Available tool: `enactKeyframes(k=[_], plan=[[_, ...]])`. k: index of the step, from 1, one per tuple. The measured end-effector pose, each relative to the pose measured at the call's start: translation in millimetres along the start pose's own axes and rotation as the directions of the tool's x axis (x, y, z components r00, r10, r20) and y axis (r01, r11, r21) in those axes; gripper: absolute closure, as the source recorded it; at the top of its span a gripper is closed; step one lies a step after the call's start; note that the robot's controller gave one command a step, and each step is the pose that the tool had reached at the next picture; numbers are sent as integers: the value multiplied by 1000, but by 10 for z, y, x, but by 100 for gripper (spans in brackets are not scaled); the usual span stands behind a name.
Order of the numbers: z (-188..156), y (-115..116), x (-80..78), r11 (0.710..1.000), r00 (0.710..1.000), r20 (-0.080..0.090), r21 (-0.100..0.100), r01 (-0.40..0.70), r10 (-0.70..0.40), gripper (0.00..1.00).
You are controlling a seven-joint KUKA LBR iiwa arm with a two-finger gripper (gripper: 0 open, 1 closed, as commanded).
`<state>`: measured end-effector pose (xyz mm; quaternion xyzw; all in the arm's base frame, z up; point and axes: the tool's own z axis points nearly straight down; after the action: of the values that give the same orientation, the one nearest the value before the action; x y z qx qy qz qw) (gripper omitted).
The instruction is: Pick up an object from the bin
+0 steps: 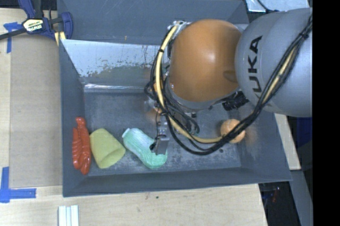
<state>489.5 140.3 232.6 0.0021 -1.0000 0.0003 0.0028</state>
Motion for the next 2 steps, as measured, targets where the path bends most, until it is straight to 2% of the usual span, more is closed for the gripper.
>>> enactKeyframes(k=[1, 2], plan=[[-38, -10, -18, 1000, 1000, 8, -2, -6, 6, 0], [1355, -324, -125, 983, 983, 9, -4, -182, 182, 0]])
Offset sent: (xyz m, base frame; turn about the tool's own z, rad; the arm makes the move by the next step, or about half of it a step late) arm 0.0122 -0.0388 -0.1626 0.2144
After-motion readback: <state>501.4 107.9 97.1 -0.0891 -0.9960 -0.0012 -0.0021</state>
